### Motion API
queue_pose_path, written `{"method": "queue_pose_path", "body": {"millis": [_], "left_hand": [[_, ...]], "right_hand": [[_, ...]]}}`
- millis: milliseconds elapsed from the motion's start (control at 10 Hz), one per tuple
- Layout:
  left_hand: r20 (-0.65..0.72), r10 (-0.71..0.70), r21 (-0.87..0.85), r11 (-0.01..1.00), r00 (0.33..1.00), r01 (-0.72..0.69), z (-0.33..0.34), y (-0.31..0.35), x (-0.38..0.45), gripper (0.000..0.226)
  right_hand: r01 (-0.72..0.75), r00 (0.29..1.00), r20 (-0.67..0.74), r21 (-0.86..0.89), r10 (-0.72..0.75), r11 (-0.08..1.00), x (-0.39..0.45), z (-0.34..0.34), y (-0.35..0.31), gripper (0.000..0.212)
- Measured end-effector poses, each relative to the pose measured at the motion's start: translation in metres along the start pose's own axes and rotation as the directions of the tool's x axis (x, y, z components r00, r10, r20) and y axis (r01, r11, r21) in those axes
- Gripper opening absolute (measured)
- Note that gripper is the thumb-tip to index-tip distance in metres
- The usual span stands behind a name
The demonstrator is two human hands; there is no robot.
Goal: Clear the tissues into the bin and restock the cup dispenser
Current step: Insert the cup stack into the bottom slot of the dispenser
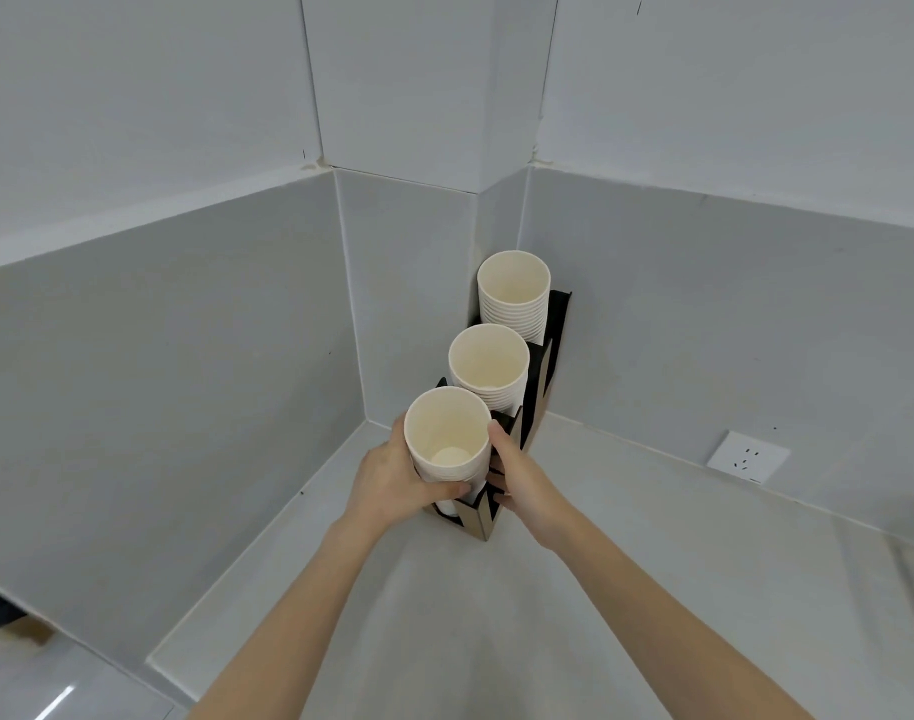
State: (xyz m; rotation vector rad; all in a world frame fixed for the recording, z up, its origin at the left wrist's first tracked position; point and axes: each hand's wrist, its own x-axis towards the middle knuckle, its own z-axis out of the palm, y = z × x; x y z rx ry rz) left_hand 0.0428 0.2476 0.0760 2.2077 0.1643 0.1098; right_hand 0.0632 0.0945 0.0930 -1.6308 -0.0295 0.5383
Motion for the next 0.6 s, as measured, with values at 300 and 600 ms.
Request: {"method": "queue_pose_path", "body": {"millis": [300, 600], "left_hand": [[0.063, 0.018, -0.011, 1.0, 0.998, -0.017, -0.002, -0.009, 0.002, 0.102], [0.094, 0.011, -0.195, 0.981, 0.996, 0.008, -0.028, 0.009, -0.003, 0.122]], "right_hand": [[0.034, 0.998, -0.043, -0.042, -0.036, 0.999, -0.007, 0.002, 0.008, 0.035], [0.061, 0.996, -0.062, 0.023, -0.06, 0.998, -0.029, -0.008, -0.025, 0.026]]}}
